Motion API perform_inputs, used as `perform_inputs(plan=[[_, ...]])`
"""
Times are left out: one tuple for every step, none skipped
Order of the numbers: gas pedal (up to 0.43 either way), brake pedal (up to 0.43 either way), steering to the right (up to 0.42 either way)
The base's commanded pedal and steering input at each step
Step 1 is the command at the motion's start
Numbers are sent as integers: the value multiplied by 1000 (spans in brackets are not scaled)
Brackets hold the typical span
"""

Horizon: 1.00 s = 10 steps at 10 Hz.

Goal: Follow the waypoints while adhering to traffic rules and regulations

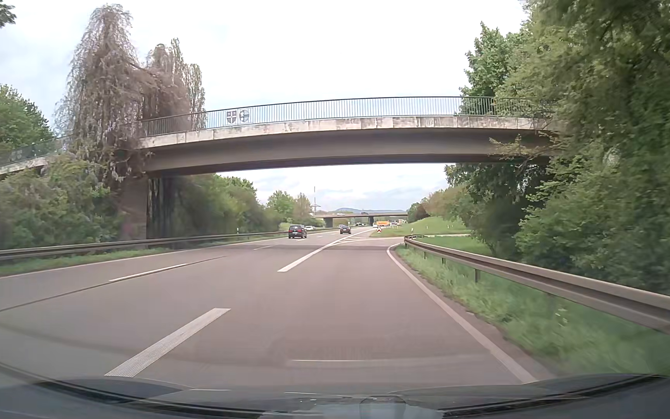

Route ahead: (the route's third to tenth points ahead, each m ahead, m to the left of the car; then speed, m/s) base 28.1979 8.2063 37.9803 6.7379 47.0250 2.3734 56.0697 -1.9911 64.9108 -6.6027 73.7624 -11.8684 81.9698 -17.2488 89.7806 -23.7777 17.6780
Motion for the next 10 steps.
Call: perform_inputs(plan=[[0, 226, 9], [0, 226, 10], [0, 220, 9], [0, 213, 9], [0, 213, 9], [0, 201, 10], [0, 201, 10], [0, 201, 11], [0, 195, 13], [0, 183, 15]])
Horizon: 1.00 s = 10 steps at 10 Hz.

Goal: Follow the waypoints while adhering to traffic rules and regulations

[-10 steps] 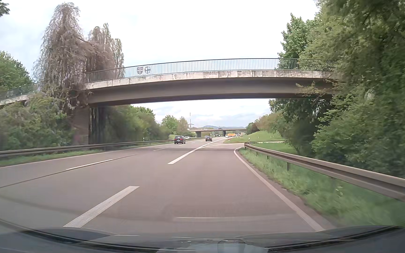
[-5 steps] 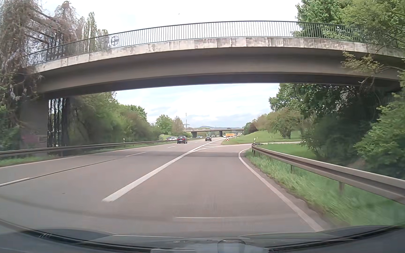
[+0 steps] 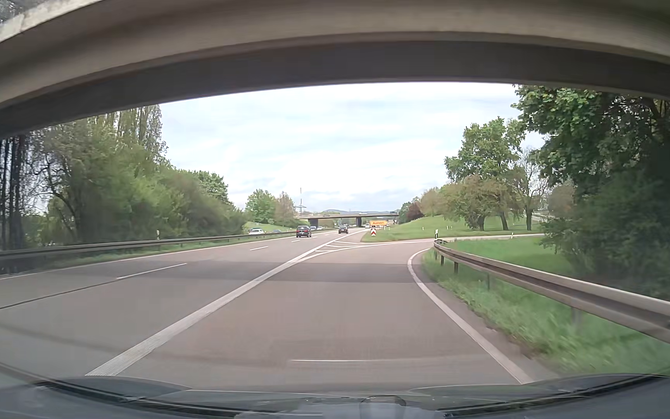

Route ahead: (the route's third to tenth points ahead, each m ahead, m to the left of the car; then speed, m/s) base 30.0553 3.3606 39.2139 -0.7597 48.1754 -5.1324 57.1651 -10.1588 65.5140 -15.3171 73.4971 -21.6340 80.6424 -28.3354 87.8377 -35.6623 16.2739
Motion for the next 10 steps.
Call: perform_inputs(plan=[[0, 177, 17], [0, 128, 20], [0, 24, 25], [0, 0, 30], [0, 0, 35], [0, 0, 39], [0, 0, 40], [0, 0, 40], [0, 0, 40], [20, 0, 41]])
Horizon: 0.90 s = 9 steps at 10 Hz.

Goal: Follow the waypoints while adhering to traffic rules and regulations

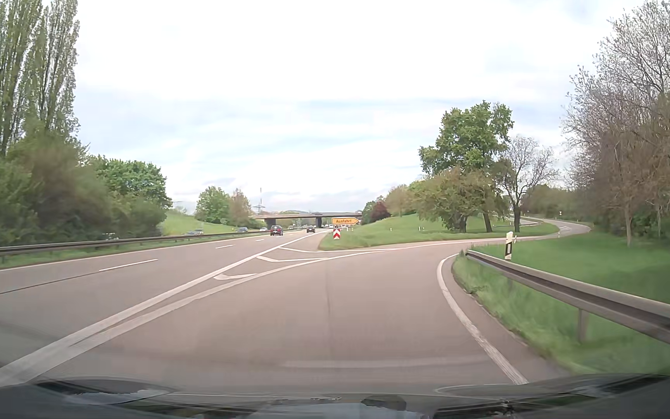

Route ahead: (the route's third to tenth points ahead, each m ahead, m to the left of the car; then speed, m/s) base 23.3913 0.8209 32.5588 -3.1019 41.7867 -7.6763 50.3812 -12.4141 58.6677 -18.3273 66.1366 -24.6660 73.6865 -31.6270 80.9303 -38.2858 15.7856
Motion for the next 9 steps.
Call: perform_inputs(plan=[[39, 0, 44], [39, 0, 48], [39, 0, 50], [39, 0, 52], [39, 0, 54], [47, 0, 56], [59, 0, 60], [67, 0, 63], [79, 0, 64]])
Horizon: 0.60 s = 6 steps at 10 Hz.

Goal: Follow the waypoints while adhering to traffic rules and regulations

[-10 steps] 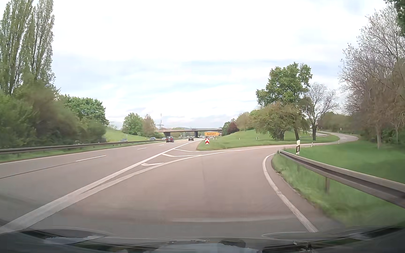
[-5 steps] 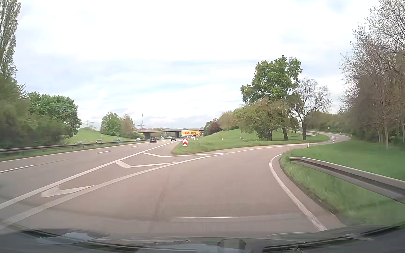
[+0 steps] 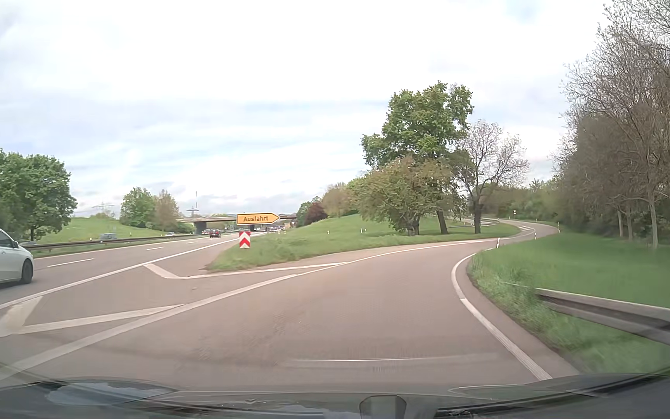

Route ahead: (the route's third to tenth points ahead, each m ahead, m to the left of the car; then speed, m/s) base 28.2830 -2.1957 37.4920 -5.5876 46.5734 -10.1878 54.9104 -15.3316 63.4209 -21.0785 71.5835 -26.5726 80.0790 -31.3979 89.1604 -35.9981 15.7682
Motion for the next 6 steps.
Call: perform_inputs(plan=[[79, 0, 64], [79, 0, 64], [87, 0, 64], [98, 0, 64], [98, 0, 64], [98, 0, 64]])
